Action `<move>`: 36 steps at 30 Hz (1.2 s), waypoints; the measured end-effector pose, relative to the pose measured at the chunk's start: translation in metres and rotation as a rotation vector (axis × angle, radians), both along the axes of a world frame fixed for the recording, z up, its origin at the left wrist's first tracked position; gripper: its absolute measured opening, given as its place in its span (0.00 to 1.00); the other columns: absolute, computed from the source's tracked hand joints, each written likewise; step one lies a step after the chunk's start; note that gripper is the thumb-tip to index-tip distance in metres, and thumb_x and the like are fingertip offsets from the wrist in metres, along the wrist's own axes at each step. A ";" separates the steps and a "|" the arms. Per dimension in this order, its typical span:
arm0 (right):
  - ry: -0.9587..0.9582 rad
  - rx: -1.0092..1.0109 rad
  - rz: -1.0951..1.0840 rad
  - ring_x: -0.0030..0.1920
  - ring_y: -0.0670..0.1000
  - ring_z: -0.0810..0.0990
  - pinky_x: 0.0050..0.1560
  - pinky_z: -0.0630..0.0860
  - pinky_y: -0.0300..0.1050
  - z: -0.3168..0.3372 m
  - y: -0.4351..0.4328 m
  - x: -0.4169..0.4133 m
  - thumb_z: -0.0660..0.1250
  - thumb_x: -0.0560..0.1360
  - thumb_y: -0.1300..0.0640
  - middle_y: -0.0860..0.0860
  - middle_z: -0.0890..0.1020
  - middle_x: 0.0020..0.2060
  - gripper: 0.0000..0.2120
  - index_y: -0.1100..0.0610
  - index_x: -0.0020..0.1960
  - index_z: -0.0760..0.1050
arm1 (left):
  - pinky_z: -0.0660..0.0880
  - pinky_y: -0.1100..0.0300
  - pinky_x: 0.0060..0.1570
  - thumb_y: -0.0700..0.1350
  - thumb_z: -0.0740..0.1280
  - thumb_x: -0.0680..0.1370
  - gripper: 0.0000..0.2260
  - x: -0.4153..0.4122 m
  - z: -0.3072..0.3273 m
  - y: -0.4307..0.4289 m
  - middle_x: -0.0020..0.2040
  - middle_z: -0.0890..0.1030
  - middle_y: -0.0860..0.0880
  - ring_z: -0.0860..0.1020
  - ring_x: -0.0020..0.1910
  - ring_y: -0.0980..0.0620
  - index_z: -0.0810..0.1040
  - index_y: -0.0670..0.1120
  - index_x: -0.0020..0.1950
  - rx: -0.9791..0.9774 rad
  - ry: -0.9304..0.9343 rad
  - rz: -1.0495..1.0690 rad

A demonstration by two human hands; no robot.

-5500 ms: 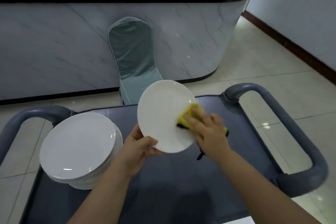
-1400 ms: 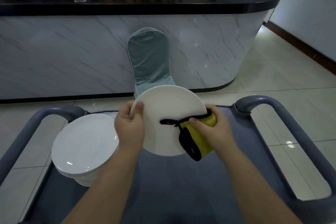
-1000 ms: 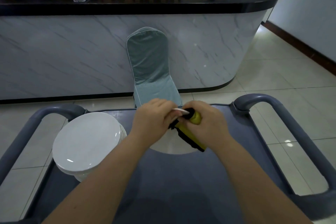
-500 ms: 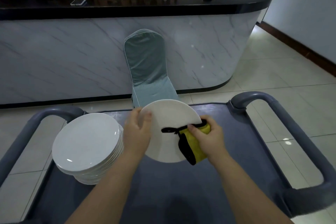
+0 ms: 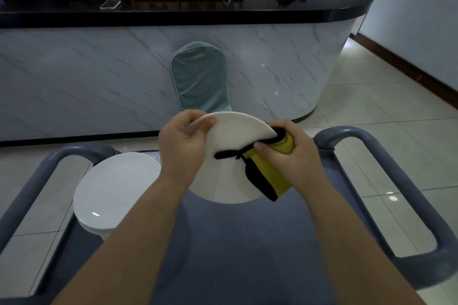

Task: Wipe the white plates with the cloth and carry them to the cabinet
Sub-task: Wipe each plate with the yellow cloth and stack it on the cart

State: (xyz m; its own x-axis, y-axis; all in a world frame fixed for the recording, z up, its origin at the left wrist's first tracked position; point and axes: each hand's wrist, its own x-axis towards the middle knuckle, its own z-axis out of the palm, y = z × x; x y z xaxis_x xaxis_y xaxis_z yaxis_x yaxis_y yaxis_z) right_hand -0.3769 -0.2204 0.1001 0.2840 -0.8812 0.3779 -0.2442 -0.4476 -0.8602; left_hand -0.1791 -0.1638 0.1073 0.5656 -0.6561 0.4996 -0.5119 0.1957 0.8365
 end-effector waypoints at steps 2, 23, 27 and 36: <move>-0.107 0.222 -0.040 0.47 0.41 0.80 0.48 0.77 0.40 -0.025 0.005 -0.005 0.78 0.68 0.52 0.40 0.83 0.44 0.13 0.43 0.48 0.78 | 0.71 0.70 0.35 0.50 0.69 0.77 0.05 -0.002 -0.023 0.008 0.35 0.80 0.61 0.76 0.34 0.65 0.79 0.54 0.40 0.027 0.326 0.097; -0.056 0.111 -0.016 0.46 0.40 0.79 0.47 0.75 0.39 -0.017 0.000 0.004 0.78 0.68 0.53 0.38 0.82 0.43 0.13 0.41 0.46 0.77 | 0.72 0.69 0.35 0.51 0.69 0.77 0.07 0.002 -0.030 0.010 0.34 0.79 0.61 0.75 0.34 0.62 0.79 0.57 0.39 -0.035 0.395 0.102; 0.142 -0.079 -0.092 0.44 0.39 0.78 0.42 0.72 0.33 -0.054 0.004 0.003 0.75 0.70 0.52 0.39 0.81 0.41 0.10 0.42 0.45 0.76 | 0.70 0.71 0.31 0.49 0.65 0.80 0.06 -0.003 -0.074 0.020 0.37 0.80 0.55 0.75 0.36 0.56 0.78 0.51 0.44 0.290 0.453 0.036; 0.517 -1.006 0.018 0.36 0.58 0.78 0.38 0.75 0.50 -0.068 0.003 0.002 0.74 0.71 0.61 0.54 0.82 0.41 0.07 0.59 0.50 0.83 | 0.82 0.46 0.34 0.44 0.66 0.79 0.12 -0.008 -0.063 0.040 0.49 0.82 0.36 0.83 0.45 0.38 0.75 0.35 0.53 0.414 1.662 -0.288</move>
State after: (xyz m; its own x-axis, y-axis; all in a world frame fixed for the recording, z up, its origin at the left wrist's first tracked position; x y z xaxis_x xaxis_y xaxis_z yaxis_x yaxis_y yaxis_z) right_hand -0.3747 -0.2175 0.0324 0.6217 -0.2376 0.7464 -0.4528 -0.8866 0.0949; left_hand -0.1869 -0.1240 0.0445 0.1110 -0.7434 -0.6596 0.8854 -0.2274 0.4053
